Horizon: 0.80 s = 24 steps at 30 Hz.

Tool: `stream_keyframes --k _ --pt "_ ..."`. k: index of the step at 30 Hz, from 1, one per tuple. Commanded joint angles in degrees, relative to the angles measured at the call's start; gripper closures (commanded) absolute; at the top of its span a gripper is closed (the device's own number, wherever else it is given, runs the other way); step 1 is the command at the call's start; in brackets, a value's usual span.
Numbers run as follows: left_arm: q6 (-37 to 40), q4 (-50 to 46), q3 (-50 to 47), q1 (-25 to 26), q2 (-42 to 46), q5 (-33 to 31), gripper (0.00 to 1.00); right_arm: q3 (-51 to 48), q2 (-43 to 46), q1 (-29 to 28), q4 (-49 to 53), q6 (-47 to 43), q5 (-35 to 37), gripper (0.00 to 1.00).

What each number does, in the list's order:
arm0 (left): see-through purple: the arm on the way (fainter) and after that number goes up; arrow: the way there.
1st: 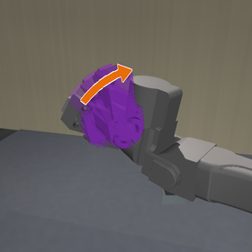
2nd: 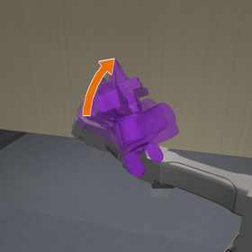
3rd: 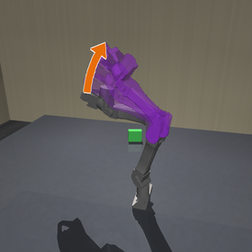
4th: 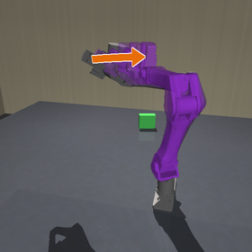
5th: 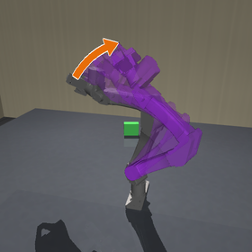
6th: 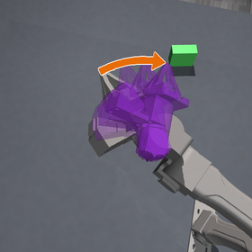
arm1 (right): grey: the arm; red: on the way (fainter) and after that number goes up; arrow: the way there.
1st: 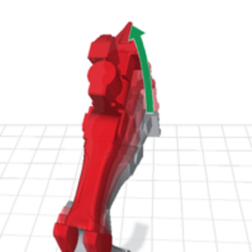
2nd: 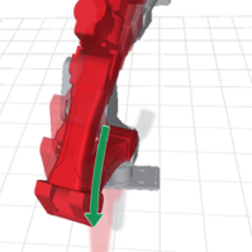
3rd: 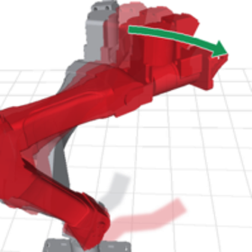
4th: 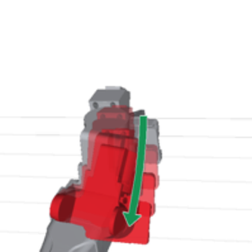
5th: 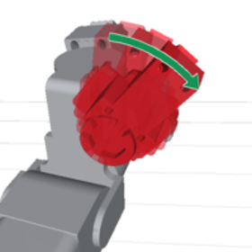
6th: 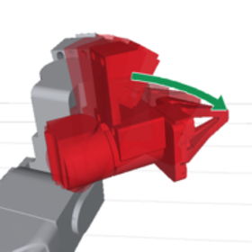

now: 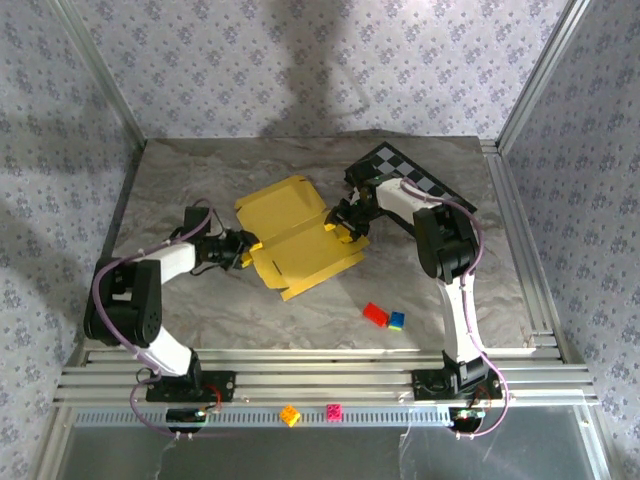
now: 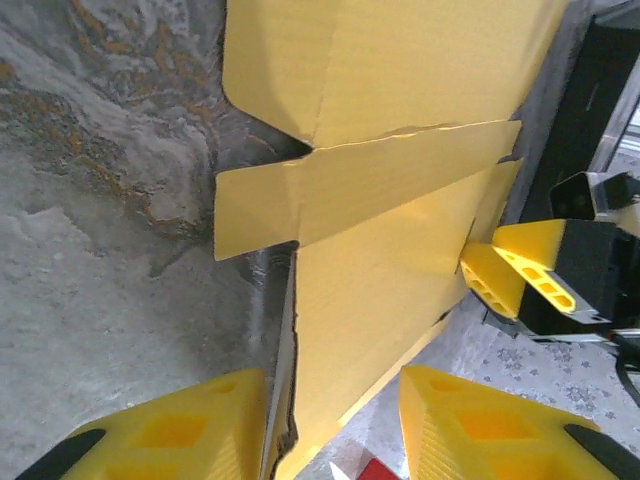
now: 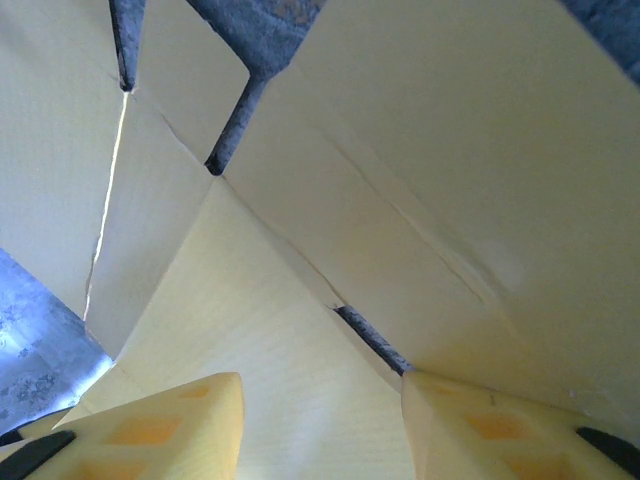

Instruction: Fold the paper box

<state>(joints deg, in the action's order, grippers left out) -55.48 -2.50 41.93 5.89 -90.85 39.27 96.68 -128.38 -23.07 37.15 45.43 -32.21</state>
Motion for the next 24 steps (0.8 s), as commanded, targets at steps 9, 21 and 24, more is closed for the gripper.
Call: stream_keyframes --k 9,21,24 --pt "3.9 -1.8 0.0 3.1 -1.8 -2.4 0.67 -0.5 -3.4 -0.6 2.0 -0.5 3.2 0.52" --pt "-15.3 -10.3 13.8 3.7 6.2 -8.3 1.00 -8.6 24.0 0.3 -6.7 -1.0 16.3 0.38" --pt "-21.8 -15.9 21.6 3.3 5.3 -8.3 1.00 -15.2 33.8 0.5 -10.7 -1.1 19.7 0.38"
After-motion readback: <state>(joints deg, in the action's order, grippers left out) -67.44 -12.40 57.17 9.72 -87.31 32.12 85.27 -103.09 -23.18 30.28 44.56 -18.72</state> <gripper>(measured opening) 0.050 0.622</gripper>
